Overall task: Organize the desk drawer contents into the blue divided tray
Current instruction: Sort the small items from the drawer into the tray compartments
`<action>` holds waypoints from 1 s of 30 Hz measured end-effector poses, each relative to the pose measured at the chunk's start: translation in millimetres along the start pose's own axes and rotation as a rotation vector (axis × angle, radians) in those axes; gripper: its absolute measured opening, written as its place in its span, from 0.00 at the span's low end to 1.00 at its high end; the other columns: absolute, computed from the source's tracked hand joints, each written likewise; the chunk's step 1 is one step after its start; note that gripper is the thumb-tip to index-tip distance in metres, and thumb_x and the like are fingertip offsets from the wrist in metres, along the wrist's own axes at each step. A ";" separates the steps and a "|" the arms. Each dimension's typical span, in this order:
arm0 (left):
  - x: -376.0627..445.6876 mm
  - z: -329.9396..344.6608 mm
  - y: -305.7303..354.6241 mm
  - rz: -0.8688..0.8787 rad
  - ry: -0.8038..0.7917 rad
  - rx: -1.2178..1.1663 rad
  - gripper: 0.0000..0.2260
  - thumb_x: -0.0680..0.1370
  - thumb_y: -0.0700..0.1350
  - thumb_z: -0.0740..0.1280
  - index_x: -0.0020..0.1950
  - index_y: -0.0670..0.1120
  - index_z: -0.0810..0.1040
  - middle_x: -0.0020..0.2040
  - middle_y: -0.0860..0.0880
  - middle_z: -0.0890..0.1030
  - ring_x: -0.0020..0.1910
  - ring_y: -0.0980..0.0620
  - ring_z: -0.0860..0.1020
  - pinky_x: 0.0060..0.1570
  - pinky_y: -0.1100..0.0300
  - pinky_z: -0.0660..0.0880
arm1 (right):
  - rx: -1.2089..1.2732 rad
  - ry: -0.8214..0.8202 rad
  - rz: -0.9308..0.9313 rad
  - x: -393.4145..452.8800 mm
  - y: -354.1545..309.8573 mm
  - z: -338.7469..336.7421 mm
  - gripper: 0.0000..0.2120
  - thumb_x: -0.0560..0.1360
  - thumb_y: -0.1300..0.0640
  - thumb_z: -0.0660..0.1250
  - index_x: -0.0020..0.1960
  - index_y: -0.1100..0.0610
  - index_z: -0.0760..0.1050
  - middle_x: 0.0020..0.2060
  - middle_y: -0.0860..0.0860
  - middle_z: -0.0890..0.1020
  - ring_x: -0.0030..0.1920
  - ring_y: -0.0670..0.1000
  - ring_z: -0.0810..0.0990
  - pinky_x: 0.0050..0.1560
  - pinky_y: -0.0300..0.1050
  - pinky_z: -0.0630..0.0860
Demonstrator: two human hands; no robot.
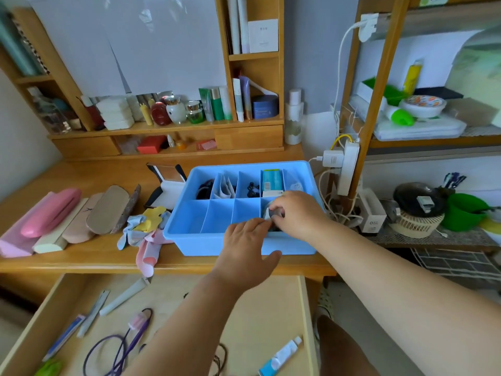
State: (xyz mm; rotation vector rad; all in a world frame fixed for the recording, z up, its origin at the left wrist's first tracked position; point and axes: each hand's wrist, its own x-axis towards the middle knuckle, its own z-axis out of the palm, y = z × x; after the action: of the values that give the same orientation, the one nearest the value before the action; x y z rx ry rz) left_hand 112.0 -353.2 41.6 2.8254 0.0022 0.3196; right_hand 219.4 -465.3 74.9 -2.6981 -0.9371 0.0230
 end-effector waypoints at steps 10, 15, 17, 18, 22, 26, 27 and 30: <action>-158.0 19.7 -53.6 -0.238 0.254 -0.329 0.07 0.76 0.42 0.65 0.50 0.48 0.81 0.47 0.56 0.80 0.45 0.56 0.79 0.46 0.61 0.76 | 0.118 0.012 -0.426 -154.7 -20.1 112.8 0.06 0.74 0.58 0.64 0.43 0.53 0.79 0.41 0.46 0.79 0.43 0.48 0.76 0.47 0.44 0.74; -228.6 45.9 -93.4 -0.725 0.109 -0.410 0.11 0.77 0.39 0.64 0.50 0.54 0.80 0.49 0.58 0.81 0.49 0.62 0.77 0.49 0.68 0.72 | -0.250 -0.505 -0.276 -168.7 -23.0 166.0 0.20 0.73 0.67 0.58 0.62 0.52 0.71 0.56 0.52 0.72 0.53 0.57 0.76 0.51 0.51 0.70; -241.0 50.8 -102.9 -0.814 0.076 -0.412 0.10 0.77 0.39 0.63 0.52 0.52 0.80 0.51 0.55 0.80 0.49 0.60 0.77 0.48 0.68 0.70 | -0.287 -0.498 -0.224 -164.2 -28.0 173.0 0.20 0.73 0.67 0.61 0.62 0.53 0.68 0.57 0.53 0.71 0.51 0.57 0.77 0.44 0.48 0.69; -245.1 53.3 -105.6 -0.844 0.071 -0.419 0.10 0.77 0.40 0.63 0.53 0.51 0.80 0.51 0.55 0.80 0.50 0.59 0.77 0.49 0.67 0.70 | -0.291 -0.503 -0.202 -161.6 -30.1 175.9 0.19 0.73 0.67 0.61 0.62 0.54 0.68 0.57 0.53 0.70 0.50 0.57 0.78 0.42 0.48 0.68; -247.5 60.6 -111.9 -0.907 0.070 -0.449 0.09 0.78 0.41 0.63 0.55 0.51 0.79 0.52 0.56 0.79 0.51 0.57 0.76 0.51 0.65 0.69 | -0.185 -0.414 -0.098 -152.9 -33.7 174.4 0.13 0.75 0.59 0.62 0.59 0.52 0.68 0.53 0.48 0.74 0.47 0.51 0.79 0.41 0.43 0.73; -242.0 67.8 -117.4 -0.859 0.064 -0.447 0.09 0.78 0.42 0.63 0.54 0.53 0.78 0.50 0.58 0.79 0.48 0.60 0.76 0.48 0.67 0.69 | 0.297 -0.224 0.043 -143.6 -33.0 147.5 0.04 0.75 0.58 0.62 0.45 0.53 0.66 0.38 0.46 0.75 0.36 0.47 0.74 0.34 0.39 0.69; -239.7 69.3 -118.3 -0.835 0.072 -0.440 0.09 0.78 0.42 0.63 0.53 0.54 0.78 0.50 0.59 0.79 0.49 0.61 0.76 0.48 0.67 0.70 | 0.453 -0.176 0.076 -141.9 -35.9 137.0 0.03 0.75 0.59 0.63 0.45 0.54 0.70 0.38 0.47 0.79 0.37 0.48 0.77 0.36 0.42 0.73; -232.1 74.9 -120.2 -0.795 0.110 -0.438 0.09 0.77 0.41 0.64 0.52 0.54 0.78 0.49 0.57 0.80 0.49 0.59 0.78 0.51 0.63 0.74 | 0.872 0.081 0.007 -129.8 -52.4 86.3 0.05 0.76 0.49 0.65 0.46 0.50 0.78 0.41 0.45 0.83 0.39 0.45 0.82 0.40 0.38 0.77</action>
State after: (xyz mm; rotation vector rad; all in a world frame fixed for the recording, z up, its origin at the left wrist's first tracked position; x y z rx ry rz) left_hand -94.2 -268.1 -113.9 2.1524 0.9231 0.2421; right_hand 76.0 -482.7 -3.7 -1.8764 -0.6715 0.2570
